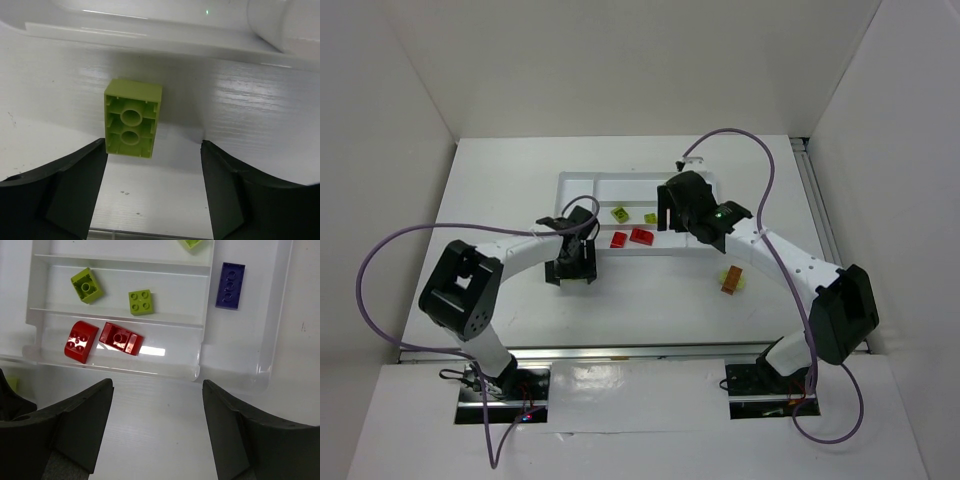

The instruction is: Sort the legos into containers by color

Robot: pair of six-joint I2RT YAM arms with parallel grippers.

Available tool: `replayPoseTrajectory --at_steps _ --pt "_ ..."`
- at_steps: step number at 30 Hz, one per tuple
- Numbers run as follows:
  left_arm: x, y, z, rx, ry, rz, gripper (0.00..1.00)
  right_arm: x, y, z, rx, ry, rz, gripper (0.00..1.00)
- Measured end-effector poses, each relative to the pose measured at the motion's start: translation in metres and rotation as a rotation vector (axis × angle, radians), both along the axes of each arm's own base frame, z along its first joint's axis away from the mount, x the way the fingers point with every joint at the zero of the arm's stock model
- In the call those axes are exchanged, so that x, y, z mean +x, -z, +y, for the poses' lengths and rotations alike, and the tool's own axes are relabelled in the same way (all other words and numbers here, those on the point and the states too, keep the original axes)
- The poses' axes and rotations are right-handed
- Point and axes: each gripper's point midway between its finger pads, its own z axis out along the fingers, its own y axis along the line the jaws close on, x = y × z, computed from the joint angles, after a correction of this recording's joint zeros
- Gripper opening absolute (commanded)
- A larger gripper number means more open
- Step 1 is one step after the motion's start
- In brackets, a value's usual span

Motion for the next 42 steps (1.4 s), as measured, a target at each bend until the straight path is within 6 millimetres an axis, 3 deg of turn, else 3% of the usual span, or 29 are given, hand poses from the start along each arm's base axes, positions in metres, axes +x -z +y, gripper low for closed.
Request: replayPoseTrajectory --at_steps 5,9,17,21,23,24,27,29,32,36,37,39,42 --pt "0.002 0.002 0.007 0.058 -0.031 0.011 0.84 -0.001 0.002 -0.001 -0.006 0.002 0.003 0.79" --pt "0.017 0.002 0.009 0.067 -0.079 0.006 0.75 0.0 0.003 -0.008 -0.036 0.021 -0.003 0.79" --pt "0.027 0.002 0.011 0.053 -0.1 -0.018 0.45 0.001 0.004 -0.016 -0.083 0.032 -0.01 0.76" --pt "0.021 0.0 0.012 0.052 -0.096 -0.017 0.18 0.001 0.004 -0.016 -0.082 0.031 -0.009 0.76" --pt "0.014 -0.004 0.012 0.053 -0.088 -0.009 0.15 0.001 0.004 -0.016 -0.083 0.031 -0.01 0.76" --pt "0.01 -0.008 0.01 0.053 -0.076 -0.008 0.15 0.001 0.004 -0.016 -0.084 0.032 -0.01 0.76" --pt "-0.001 -0.029 -0.011 0.015 -0.003 -0.022 0.0 0.0 0.005 -0.019 -0.088 0.041 -0.011 0.76" --pt "0.002 -0.052 -0.036 -0.047 0.062 -0.039 0.0 -0.003 0.009 -0.026 -0.092 0.056 -0.005 0.82" --pt "0.029 -0.096 -0.072 -0.162 0.125 -0.114 0.0 -0.004 0.008 -0.042 -0.083 0.094 -0.007 0.82" --pt "0.089 -0.146 -0.105 -0.26 0.154 -0.237 0.0 -0.008 -0.001 -0.07 -0.047 0.166 -0.03 0.82" --pt "0.115 -0.157 -0.114 -0.277 0.153 -0.281 0.0 -0.01 -0.003 -0.075 -0.039 0.18 -0.036 0.83" --pt "0.152 -0.162 -0.126 -0.297 0.153 -0.319 0.0 -0.014 -0.006 -0.083 -0.023 0.203 -0.044 0.83" --pt "0.19 -0.147 -0.137 -0.323 0.144 -0.319 0.0 -0.019 -0.009 -0.09 0.001 0.221 -0.048 0.83"
